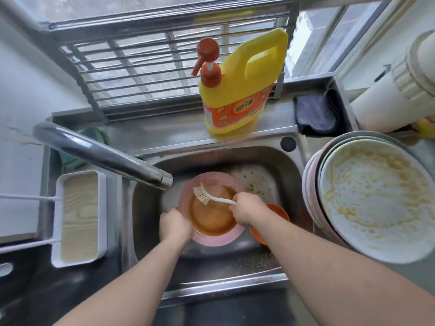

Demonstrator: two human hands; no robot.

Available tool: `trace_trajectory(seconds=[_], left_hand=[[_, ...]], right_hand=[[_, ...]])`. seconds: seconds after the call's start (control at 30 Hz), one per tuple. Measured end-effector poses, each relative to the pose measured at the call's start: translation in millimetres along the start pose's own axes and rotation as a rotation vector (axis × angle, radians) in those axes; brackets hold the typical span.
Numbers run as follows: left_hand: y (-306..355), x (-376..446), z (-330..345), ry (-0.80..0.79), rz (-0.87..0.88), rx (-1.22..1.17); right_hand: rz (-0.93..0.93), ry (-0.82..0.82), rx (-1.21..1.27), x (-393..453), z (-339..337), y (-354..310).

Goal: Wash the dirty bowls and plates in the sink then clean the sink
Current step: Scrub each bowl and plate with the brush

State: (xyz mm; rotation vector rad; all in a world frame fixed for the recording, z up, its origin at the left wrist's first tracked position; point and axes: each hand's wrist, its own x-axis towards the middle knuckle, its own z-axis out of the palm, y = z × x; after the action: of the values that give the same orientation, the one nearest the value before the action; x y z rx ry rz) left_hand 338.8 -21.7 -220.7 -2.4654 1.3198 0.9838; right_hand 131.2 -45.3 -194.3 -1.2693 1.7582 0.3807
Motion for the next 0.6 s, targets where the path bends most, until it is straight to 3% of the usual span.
trace_trajectory(seconds=[0.6], left_hand=[[18.5, -18.9, 0.7, 0.046, -0.101, -0.074]], right_hand=[[0.018, -0.008, 0.3, -6.7, 2.1, 4.9]])
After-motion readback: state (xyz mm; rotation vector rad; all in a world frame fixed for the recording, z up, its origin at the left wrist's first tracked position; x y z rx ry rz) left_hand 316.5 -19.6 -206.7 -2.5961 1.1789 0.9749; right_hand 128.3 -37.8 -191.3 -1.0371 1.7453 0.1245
